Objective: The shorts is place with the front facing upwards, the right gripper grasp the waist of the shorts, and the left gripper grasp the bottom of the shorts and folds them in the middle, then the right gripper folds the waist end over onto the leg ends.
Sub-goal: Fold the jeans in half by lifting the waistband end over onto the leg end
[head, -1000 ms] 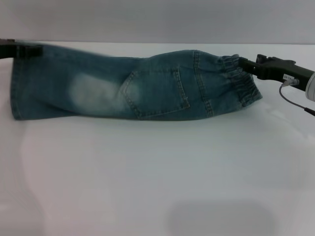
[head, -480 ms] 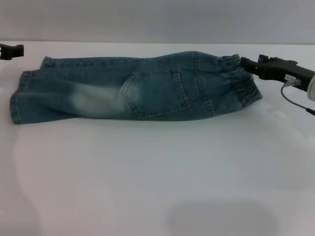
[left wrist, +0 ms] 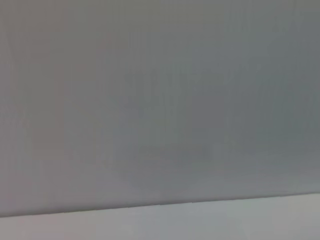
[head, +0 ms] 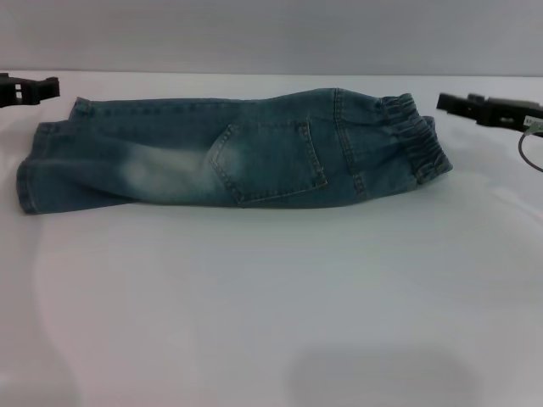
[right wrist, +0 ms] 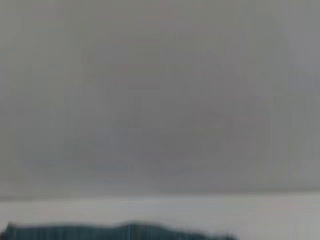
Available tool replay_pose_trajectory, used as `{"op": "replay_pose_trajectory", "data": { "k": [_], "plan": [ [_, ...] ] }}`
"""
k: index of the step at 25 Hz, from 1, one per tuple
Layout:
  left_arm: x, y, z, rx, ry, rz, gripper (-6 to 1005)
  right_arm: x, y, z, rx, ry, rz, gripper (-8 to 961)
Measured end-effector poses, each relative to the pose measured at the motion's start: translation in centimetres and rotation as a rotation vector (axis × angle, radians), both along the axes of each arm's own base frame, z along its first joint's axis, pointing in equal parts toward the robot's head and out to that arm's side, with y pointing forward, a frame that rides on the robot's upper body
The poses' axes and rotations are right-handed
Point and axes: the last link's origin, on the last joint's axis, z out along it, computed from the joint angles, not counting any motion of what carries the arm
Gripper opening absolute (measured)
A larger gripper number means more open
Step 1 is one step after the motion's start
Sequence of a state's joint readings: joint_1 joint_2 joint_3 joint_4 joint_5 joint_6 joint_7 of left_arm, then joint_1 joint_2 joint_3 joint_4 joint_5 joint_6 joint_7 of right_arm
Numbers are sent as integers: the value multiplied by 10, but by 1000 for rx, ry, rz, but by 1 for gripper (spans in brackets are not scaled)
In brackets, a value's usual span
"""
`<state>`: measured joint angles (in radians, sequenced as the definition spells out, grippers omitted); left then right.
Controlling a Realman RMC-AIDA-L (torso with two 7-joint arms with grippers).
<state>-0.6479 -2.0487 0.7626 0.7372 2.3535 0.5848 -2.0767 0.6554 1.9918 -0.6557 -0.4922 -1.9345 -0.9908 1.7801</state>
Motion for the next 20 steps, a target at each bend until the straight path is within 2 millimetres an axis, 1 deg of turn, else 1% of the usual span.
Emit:
{"op": "replay_pose_trajectory", "data": {
  "k": [3, 9, 15, 18, 20],
  "plan": [
    [0, -1, -3, 2, -30, 2, 802, -4, 4, 1, -92, -49, -31, 612],
    [4, -5, -13, -34, -89, -16, 802, -26, 15, 7, -222, -170, -14, 609],
    [20, -16, -23, -81, -234, -163, 802, -50, 29, 9, -275, -261, 16, 607],
    [24, -23, -25, -92, -289, -222, 802, -59, 34, 4, -289, -326, 30, 606],
    [25, -28, -27, -96, -322, -253, 802, -61, 35, 3, -292, -342, 34, 605]
  ]
}}
